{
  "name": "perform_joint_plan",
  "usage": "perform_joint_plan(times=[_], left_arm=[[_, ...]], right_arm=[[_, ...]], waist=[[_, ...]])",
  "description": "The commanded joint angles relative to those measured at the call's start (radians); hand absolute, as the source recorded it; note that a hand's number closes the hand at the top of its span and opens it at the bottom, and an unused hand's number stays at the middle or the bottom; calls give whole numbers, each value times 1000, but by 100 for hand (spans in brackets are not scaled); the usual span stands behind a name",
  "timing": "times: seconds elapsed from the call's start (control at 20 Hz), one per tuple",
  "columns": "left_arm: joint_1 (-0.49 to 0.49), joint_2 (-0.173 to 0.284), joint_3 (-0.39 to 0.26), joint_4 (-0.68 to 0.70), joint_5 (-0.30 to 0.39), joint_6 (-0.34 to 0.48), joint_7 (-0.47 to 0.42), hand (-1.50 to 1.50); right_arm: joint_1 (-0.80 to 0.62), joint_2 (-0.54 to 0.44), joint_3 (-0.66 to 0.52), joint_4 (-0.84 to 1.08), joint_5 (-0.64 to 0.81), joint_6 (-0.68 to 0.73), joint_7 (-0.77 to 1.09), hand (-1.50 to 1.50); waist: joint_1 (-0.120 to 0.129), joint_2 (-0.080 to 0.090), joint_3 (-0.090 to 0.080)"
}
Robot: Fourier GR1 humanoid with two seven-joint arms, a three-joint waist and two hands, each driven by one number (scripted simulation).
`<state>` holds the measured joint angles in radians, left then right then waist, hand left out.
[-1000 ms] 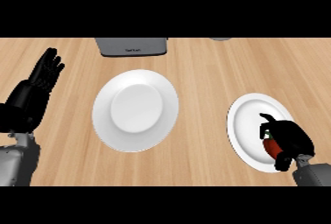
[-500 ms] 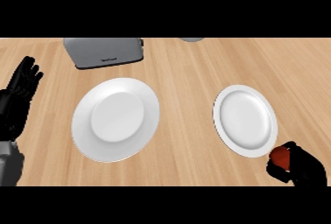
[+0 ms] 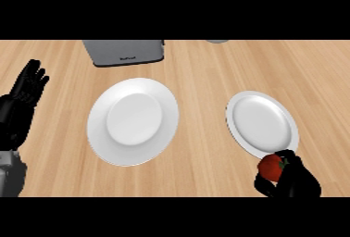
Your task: Pick the bell pepper from the plate and place it in the plate
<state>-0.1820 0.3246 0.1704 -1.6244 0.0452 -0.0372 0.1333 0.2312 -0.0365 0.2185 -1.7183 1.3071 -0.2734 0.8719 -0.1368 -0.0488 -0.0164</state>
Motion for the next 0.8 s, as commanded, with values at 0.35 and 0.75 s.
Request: perform_joint_plan(times=[0.35, 0.75], left_arm=[[-23, -34, -51, -15, 13, -32, -31, 0], [-56, -57, -99, -18, -4, -36, -21, 0]], right_arm=[[-91, 36, 492, -262, 340, -49, 400, 150], [-289, 36, 601, -213, 405, 38, 609, 150]], waist=[[108, 31, 9], [154, 51, 13]])
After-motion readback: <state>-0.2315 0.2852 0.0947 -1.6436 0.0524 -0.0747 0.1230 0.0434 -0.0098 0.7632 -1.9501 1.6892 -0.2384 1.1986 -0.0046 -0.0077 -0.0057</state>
